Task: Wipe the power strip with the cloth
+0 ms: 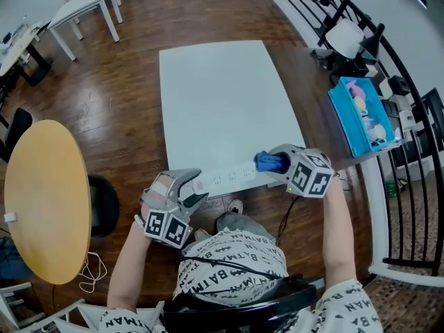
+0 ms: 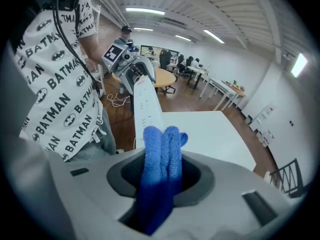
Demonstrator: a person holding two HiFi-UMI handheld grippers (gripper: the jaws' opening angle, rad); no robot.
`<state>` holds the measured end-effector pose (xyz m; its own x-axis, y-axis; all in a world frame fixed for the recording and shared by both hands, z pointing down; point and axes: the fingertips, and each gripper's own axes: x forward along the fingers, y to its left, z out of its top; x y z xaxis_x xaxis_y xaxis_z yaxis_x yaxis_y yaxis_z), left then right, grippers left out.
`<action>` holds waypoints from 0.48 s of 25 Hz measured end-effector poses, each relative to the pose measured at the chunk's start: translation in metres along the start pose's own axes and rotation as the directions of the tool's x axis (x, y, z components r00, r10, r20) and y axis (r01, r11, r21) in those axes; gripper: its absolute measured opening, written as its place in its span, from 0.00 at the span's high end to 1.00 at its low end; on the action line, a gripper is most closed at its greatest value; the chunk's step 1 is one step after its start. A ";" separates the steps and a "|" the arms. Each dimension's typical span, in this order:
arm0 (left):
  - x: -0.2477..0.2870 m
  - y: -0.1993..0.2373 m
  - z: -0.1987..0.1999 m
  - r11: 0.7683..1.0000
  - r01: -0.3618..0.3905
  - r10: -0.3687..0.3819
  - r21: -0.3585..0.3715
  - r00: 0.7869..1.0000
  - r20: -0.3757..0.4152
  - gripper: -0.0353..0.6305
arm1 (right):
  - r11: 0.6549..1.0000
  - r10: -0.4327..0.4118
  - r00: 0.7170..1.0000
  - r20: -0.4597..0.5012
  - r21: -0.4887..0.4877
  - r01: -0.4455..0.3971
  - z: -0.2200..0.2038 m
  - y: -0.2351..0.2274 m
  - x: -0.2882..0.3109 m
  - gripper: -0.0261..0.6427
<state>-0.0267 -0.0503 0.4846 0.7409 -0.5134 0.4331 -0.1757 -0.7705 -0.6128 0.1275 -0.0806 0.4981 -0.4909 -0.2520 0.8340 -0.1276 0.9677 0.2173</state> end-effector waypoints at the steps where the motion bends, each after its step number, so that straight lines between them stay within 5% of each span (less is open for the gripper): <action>1: -0.001 0.003 -0.001 0.999 -0.013 0.014 -0.034 1.000 0.006 0.52 | 1.000 -0.007 1.000 0.019 0.017 0.006 0.000 0.001 0.000 0.76; 12: 0.016 0.021 -0.008 0.975 -0.117 0.115 -0.189 0.993 -0.020 0.52 | 0.977 -0.137 0.988 0.077 0.174 0.122 0.006 0.001 0.018 0.76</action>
<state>-0.0235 -0.0778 0.4835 0.7025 -0.6063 0.3726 -0.3808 -0.7626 -0.5230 0.1134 -0.0844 0.5097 -0.5340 -0.3816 0.7545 -0.3346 0.9149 0.2259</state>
